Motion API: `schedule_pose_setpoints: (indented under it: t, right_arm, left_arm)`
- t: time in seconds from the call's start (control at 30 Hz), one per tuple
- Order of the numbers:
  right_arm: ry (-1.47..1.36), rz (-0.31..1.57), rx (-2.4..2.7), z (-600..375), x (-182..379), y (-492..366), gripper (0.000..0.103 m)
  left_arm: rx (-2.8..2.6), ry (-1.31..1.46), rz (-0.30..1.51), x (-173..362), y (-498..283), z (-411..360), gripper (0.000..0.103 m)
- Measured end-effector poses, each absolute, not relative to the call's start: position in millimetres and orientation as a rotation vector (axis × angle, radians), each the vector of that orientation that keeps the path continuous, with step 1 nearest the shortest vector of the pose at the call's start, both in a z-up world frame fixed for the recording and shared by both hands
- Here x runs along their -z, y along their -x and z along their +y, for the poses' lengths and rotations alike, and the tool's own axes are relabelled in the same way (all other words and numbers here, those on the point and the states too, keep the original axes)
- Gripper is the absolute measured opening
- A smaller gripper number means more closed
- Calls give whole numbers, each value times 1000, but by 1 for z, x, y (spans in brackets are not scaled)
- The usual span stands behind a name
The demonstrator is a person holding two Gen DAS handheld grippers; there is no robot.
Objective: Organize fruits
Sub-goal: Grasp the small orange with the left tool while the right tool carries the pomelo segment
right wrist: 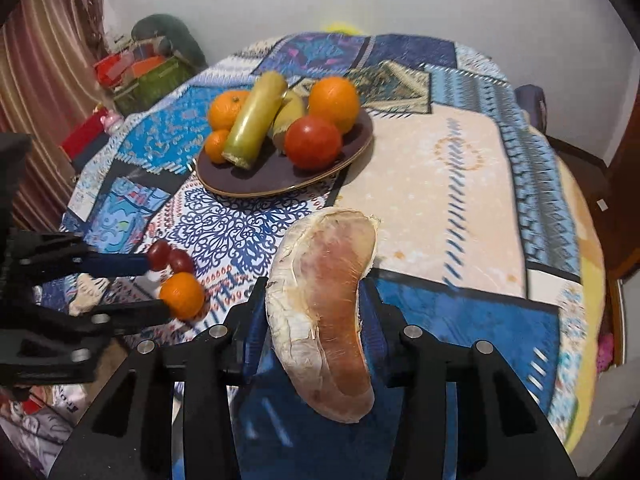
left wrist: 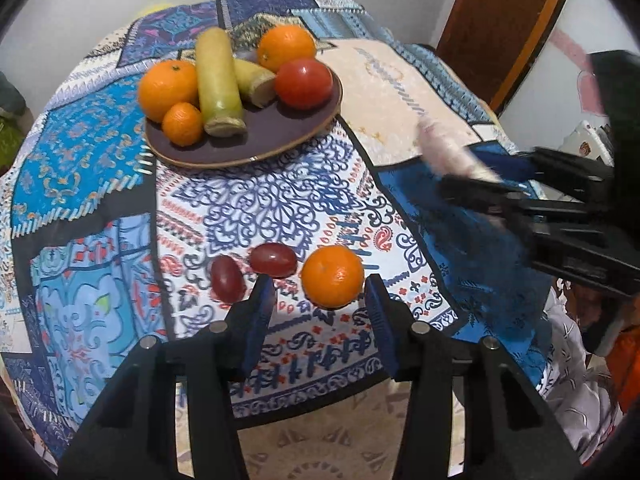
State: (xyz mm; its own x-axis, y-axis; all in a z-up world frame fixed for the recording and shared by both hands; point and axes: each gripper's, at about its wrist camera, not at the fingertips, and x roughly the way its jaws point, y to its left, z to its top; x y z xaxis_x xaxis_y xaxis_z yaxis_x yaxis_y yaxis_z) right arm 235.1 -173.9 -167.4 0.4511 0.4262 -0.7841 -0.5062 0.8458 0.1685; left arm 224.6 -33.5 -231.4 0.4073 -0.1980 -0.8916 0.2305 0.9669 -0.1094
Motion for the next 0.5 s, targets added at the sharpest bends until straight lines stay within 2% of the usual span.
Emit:
schedule_pose_setpoints:
  t: [0.17, 0.5]
  right_arm:
    - [96, 926, -577, -185, 159, -224, 40]
    - [100, 903, -585, -178, 152, -227, 40]
  left_arm:
    - [279, -14, 1146, 241, -230, -42, 34]
    - [251, -22, 1070, 219, -223, -31, 34]
